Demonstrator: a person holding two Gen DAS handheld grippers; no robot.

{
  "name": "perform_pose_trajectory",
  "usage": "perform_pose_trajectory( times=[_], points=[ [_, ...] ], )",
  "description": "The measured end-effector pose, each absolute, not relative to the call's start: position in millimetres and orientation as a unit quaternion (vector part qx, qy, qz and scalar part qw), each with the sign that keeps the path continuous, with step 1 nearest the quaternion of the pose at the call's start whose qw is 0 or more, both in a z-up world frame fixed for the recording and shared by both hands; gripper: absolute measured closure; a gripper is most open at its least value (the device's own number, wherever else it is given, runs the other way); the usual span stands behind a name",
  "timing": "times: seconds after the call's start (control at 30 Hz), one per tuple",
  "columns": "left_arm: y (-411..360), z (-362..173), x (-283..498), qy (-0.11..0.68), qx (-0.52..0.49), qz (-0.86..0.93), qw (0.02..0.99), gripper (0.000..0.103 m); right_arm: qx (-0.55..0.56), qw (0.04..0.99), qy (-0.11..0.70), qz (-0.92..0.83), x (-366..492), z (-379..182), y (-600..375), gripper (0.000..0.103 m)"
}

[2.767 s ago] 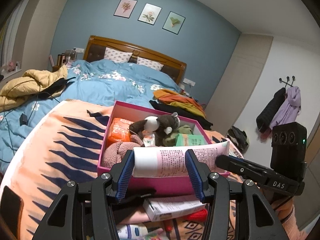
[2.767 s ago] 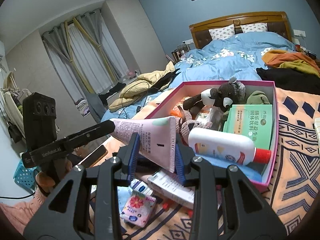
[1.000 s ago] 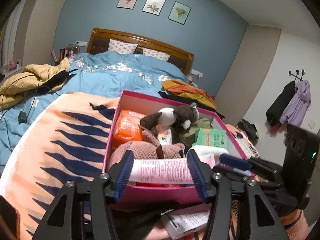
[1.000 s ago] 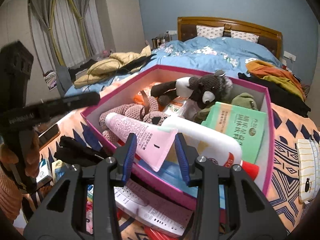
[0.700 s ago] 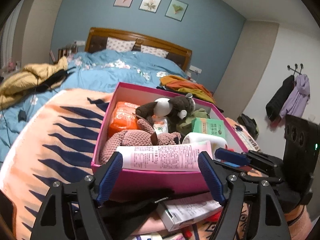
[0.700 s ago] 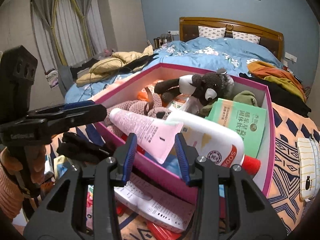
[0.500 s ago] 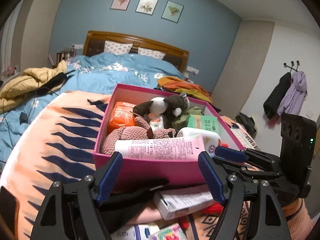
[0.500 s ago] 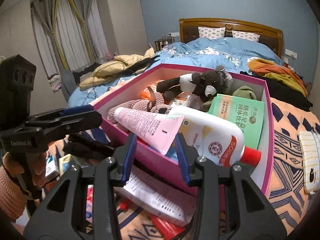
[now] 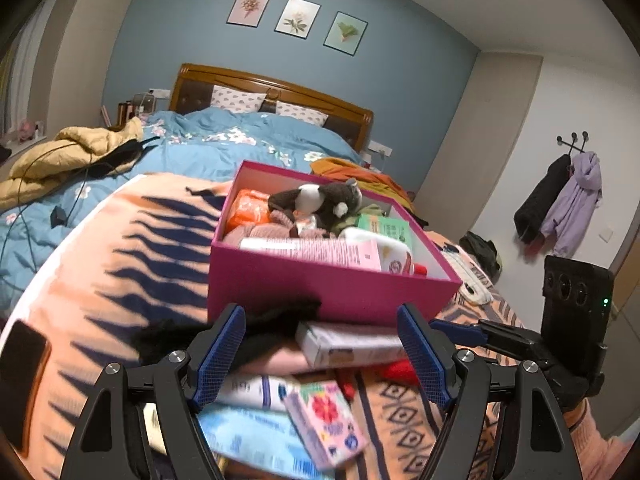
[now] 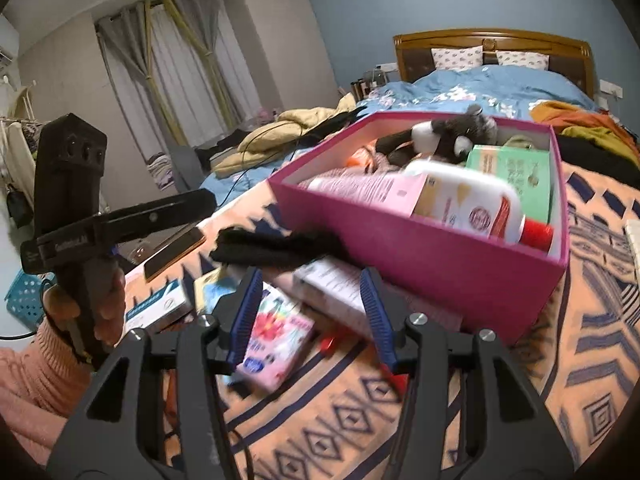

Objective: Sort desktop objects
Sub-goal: 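Move both grippers back down to the pink floral tissue pack on the pile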

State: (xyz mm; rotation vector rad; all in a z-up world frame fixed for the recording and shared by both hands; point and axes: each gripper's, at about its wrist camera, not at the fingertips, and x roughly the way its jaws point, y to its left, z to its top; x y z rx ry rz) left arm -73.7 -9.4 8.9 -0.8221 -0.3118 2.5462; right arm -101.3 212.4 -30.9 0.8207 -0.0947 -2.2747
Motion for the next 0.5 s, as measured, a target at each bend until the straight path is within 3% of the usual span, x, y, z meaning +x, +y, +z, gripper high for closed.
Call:
perform_pose_trajectory(
  times=[0.5],
  points=[
    [15.7,-41.0,-30.9,-0.109,-0.342,0.901,0.244,0.023,0.366,0.383,-0.06,-0.846,-67.0,-79.6,204.3,0.046]
  ],
)
